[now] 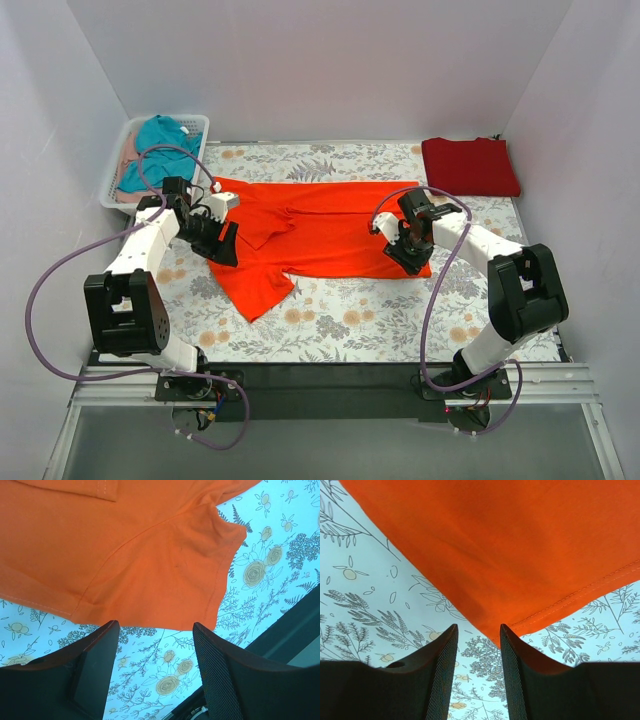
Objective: Fold and stack the t-shirts
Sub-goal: Fold the tshirt
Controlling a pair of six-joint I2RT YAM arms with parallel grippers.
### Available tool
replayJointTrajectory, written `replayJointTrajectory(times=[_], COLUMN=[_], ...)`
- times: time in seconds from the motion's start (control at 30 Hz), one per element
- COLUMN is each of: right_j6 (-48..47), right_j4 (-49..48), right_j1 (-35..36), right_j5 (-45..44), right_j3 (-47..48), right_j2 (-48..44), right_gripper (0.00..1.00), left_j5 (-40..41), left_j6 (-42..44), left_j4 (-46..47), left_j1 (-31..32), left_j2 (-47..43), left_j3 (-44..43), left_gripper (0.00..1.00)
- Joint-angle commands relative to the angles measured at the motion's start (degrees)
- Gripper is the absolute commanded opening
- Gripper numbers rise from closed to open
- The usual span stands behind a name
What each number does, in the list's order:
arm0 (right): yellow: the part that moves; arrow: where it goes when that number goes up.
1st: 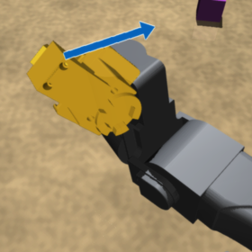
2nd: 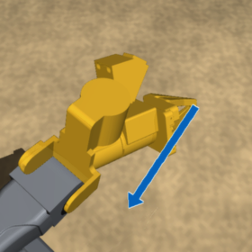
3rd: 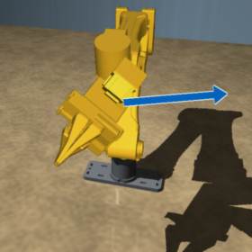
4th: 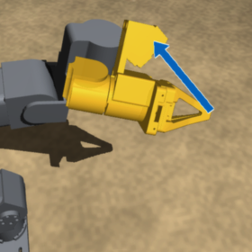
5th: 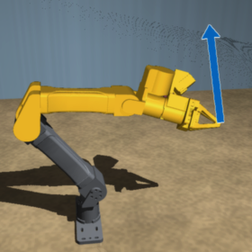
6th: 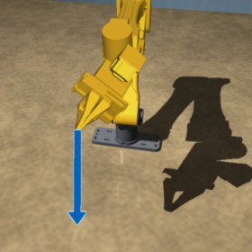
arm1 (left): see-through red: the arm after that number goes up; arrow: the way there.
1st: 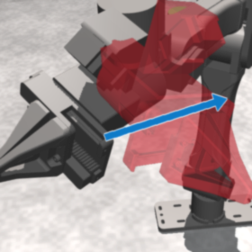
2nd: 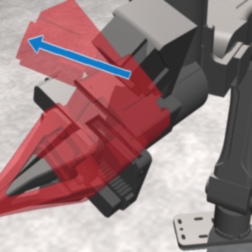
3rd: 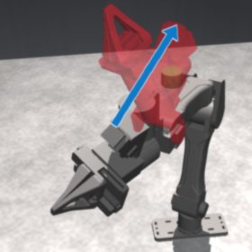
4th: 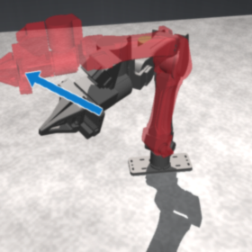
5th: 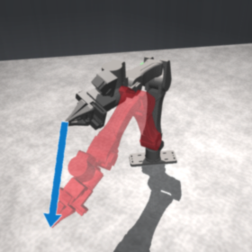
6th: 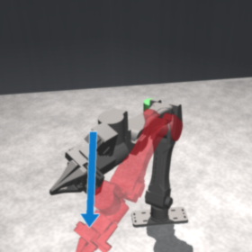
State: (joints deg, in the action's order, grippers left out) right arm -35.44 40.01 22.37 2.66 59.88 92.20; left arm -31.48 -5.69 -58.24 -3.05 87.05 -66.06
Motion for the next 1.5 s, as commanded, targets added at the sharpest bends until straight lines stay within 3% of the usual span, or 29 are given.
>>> replayJointTrajectory(times=[0.0,0.57,0.83,1.03,1.17,1.47], right_j6=[-2.3,-5.0,-6.0,-5.9,-6.1,-5.7], right_j4=[-2.2,-3.7,-4.1,-4.4,-4.2,-3.4], right_j1=[-0.1,-1.7,-2.9,-4.4,-4.7,-4.8], right_j5=[-2.3,-6.4,-4.8,-5.2,-5.9,-5.2], right_j3=[-0.9,-4.5,-6.7,-5.7,-5.3,-3.9], right_j2=[-0.3,0.8,2.5,3.9,3.9,3.7], right_gripper=[0.45,0.45,0.4,0.22,0.01,0.01], left_j5=[0.1,0.5,2.6,5.4,6.2,11.0], left_j6=[1.1,-0.7,0.4,5.4,9.6,10.5], left_j4=[0.8,2.8,5.1,5.1,5.8,14.2], left_j1=[-0.2,-0.2,-0.1,0.0,0.1,5.1], left_j2=[-2.1,-3.5,-3.0,-2.7,-4.0,-6.4], left_j3=[0.2,2.7,2.9,4.4,6.8,15.3], left_gripper=[0.59,0.59,0.59,0.59,0.57,0.52])
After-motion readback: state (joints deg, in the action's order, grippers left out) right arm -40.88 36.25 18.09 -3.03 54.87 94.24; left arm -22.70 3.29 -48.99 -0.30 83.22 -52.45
